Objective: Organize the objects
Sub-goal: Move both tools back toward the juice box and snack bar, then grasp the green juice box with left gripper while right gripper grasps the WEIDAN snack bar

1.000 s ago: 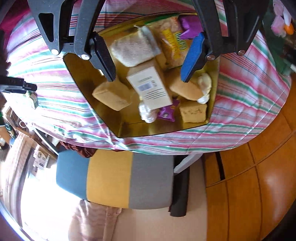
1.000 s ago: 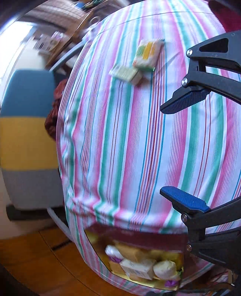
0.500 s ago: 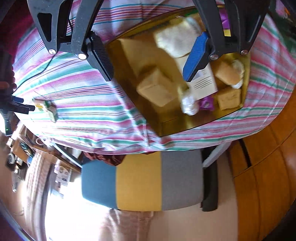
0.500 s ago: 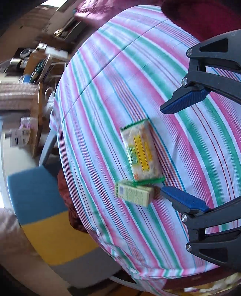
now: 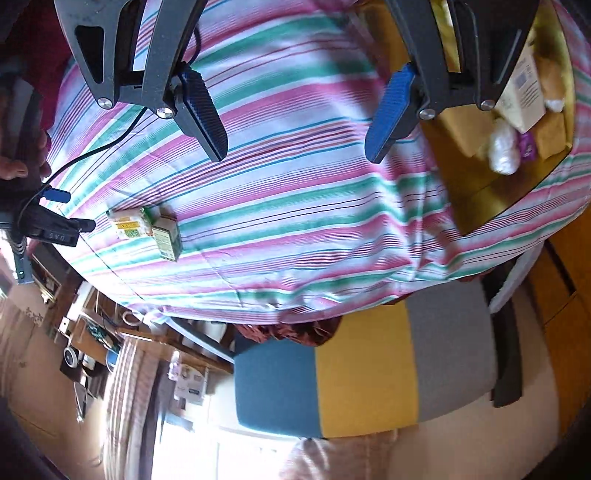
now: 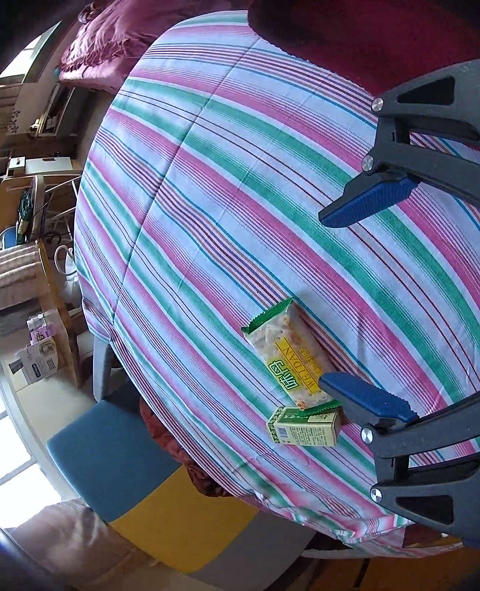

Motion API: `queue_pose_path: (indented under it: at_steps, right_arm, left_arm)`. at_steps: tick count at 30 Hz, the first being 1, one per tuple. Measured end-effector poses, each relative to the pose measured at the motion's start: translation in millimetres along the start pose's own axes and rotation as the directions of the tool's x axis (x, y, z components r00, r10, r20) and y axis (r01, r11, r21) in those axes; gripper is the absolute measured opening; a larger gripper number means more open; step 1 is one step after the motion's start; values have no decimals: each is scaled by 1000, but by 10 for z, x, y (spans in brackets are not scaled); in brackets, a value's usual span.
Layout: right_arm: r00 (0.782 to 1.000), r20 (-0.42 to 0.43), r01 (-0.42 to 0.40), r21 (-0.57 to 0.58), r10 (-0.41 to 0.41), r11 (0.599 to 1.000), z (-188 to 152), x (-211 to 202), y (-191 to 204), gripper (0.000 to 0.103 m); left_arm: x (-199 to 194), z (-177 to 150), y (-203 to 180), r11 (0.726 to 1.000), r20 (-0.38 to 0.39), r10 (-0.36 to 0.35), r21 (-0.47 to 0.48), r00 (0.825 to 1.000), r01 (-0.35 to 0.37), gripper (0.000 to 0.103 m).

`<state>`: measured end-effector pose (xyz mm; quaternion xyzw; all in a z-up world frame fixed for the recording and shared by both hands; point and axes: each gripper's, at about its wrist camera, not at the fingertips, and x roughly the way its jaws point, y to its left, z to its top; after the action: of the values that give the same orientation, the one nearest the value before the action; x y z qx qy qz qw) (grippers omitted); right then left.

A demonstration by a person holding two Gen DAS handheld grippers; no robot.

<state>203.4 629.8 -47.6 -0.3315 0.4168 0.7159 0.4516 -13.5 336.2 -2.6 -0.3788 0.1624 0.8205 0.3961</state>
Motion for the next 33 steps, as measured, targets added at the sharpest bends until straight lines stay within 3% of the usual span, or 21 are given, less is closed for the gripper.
queue_pose_path:
  at_steps: [5, 9, 13, 24, 28, 30, 32, 33]
  right_arm:
    - [999, -14, -50, 44, 50, 998, 5, 9, -44, 82]
    - [996, -14, -90, 56, 91, 994, 10, -2, -44, 82]
    - [991, -17, -129, 88, 131, 988, 41, -8, -78, 82]
    - [979, -66, -183, 137, 193, 974, 64, 116, -132, 82]
    - [980, -78, -175, 120, 185, 977, 49, 150, -105, 82]
    - [980, -89, -167, 115, 178, 979, 41, 170, -104, 82]
    - [979, -102, -162, 116, 174, 980, 29, 198, -104, 82]
    - [980, -106, -158, 112, 170, 981, 26, 208, -96, 82]
  left_arm:
    - [362, 194, -341, 998, -44, -56, 34, 997, 58, 75]
    - [667, 384, -668, 985, -83, -136, 92, 987, 143, 63]
    - [924, 561, -884, 977, -104, -180, 98, 978, 190, 63]
    - [1705, 945, -1502, 965, -161, -206, 127, 965, 227, 64]
    - [2022, 1045, -1641, 961, -226, -236, 92, 945, 262, 66]
    - [2108, 1049, -1658, 966, -226, -214, 98, 950, 240, 59]
    - [2161, 1027, -1580, 964, -241, -234, 65, 942, 257, 46]
    - [2129, 1011, -1533, 964, -222, -239, 62, 945, 258, 38]
